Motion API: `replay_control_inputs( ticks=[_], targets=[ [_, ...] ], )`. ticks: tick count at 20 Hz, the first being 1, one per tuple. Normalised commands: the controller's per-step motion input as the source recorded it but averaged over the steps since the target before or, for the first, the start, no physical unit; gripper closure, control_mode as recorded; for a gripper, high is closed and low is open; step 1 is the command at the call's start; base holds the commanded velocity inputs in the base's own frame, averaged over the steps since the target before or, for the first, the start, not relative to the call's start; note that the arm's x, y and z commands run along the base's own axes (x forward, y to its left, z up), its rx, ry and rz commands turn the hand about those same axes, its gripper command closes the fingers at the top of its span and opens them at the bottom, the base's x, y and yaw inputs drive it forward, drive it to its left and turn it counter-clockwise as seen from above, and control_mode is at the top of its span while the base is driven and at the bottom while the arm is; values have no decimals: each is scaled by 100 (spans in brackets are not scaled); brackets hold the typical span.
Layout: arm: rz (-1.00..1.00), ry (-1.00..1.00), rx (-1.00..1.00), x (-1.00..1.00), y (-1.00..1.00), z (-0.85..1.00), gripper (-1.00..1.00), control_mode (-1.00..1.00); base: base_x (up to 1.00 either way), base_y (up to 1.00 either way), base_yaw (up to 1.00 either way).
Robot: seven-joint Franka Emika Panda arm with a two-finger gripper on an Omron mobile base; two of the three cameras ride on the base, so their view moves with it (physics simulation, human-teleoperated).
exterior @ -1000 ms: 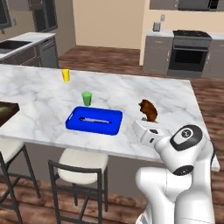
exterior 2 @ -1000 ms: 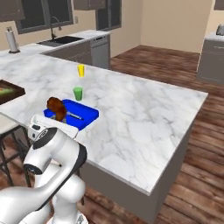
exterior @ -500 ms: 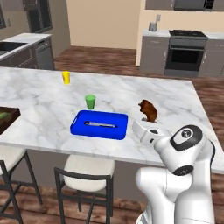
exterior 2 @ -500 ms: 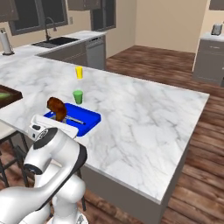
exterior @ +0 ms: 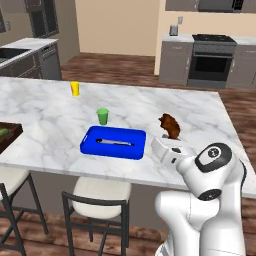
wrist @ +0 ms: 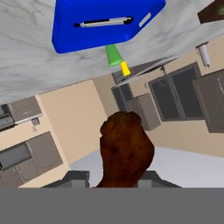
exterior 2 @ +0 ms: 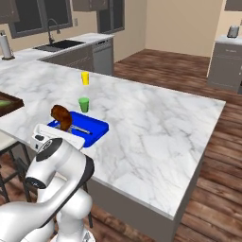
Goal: Gather the carrot and cucumber from the fridge and place them on a tray on the dining counter. Then gather the chicken drumsticks from the fridge and place them on the other tray.
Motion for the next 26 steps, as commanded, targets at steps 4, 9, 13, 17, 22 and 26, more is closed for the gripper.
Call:
replay_control_inputs(
  ticks=[4,9,13,17,22,26],
  targets=[
    [-1,5,0,16,-2,14,100,-100,18,0,-1],
    [0,26,6,23,-12,37,100,-100,0,0,0],
    [0,38,11,12,-11,42,100,-100,0,0,0],
    [5,38,6,0,0,46,100,-100,0,0,0],
    [15,30,1,-4,5,29,100,-100,0,0,0],
    [20,28,0,-18,21,22,100,-100,0,0,0]
  ],
)
